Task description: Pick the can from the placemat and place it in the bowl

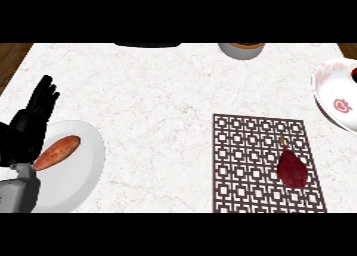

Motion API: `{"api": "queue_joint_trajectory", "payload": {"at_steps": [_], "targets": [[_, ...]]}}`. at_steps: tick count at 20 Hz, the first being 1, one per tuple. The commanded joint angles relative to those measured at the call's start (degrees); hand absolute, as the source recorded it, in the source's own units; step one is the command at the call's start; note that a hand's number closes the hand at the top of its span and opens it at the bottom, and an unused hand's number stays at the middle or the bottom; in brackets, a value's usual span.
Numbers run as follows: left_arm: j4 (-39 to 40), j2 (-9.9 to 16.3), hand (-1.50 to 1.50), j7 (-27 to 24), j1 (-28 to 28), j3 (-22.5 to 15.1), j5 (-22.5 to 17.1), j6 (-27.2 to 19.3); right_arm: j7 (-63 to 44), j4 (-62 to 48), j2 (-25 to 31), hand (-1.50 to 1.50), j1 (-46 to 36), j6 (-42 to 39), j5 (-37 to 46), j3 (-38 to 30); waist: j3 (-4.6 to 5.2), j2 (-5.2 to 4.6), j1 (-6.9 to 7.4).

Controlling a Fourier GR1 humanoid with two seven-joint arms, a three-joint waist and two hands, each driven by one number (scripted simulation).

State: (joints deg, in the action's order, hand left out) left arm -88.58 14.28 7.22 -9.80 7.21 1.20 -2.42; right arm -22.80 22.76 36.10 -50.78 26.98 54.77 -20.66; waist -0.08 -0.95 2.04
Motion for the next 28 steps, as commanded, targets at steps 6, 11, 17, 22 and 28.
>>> {"api": "queue_joint_trajectory", "payload": {"at_steps": [6, 11, 17, 22, 28], "targets": [[0.46, 0.42, 0.0, -0.08, -0.29, 0.55, -0.11, 0.63, 9.53, -10.27, 6.55, -1.5, 3.2, -10.01, -7.26, -7.07, -0.16, -0.1, 0.05], [1.42, -0.45, 0.0, -0.44, -1.11, -0.18, 1.35, -0.59, 18.59, -7.33, 3.87, -1.5, 2.89, -6.88, -14.83, -13.5, -0.18, 0.15, -0.51], [1.18, 0.1, 0.0, -0.47, 0.19, 1.4, 0.11, -0.26, 30.9, -0.01, 1.35, -1.5, 3.67, -1.17, -30.42, -27.71, -0.21, 0.8, -2.18], [1.97, 1.73, 0.0, 0.48, -1.48, 2.89, -0.54, 0.61, 34.31, 1.32, 6.87, -1.5, 10.07, -11.37, -38.78, -33.97, 0.02, 0.94, -2.82], [-1.4, -0.39, 0.0, 2.39, 1.25, 0.89, 1.16, -0.97, 39.65, 2.99, 8.96, -1.5, 25.03, -23.44, -45.88, -38.42, 0.03, 1.29, -3.35]]}}
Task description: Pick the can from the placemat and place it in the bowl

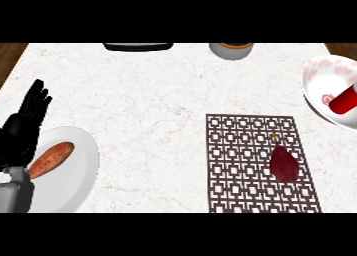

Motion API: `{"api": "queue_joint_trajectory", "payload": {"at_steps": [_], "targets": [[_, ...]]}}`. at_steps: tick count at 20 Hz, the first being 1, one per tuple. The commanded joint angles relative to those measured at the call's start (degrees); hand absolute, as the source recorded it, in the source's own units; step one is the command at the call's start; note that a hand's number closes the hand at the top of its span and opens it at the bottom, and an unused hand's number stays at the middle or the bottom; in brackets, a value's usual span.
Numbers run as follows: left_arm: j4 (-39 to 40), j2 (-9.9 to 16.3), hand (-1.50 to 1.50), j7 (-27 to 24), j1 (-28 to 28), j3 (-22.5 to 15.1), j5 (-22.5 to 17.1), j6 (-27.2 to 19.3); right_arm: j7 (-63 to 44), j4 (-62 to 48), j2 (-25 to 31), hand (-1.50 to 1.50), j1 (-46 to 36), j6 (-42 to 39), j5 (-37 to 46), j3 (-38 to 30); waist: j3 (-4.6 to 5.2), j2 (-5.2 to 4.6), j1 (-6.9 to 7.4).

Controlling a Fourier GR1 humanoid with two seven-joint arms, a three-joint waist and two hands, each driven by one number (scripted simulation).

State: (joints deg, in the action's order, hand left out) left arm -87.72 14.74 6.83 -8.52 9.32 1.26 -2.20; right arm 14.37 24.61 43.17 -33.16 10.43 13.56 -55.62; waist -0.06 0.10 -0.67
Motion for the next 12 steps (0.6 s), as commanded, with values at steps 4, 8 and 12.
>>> {"api": "queue_joint_trajectory", "payload": {"at_steps": [4, 8, 12], "targets": [[-1.67, 1.82, 0.0, 1.88, 1.11, 1.96, -1.16, 1.42, 3.92, 5.56, 0.31, -1.5, 14.72, -14.69, -9.28, -4.68, 0.1, 0.24, -0.39], [-3.33, -0.56, 0.0, 0.57, 2.88, 0.0, 0.61, 0.1, 2.09, 13.18, -0.97, -1.5, 19.94, -20.7, -14.38, -6.06, 0.15, 0.24, -0.22], [1.48, 0.63, 0.0, 0.6, -3.18, 1.64, 0.26, 0.38, 4.89, 17.67, -4.77, -1.5, 23.88, -22.3, -17.99, -6.12, 0.09, -0.03, 0.03]]}}
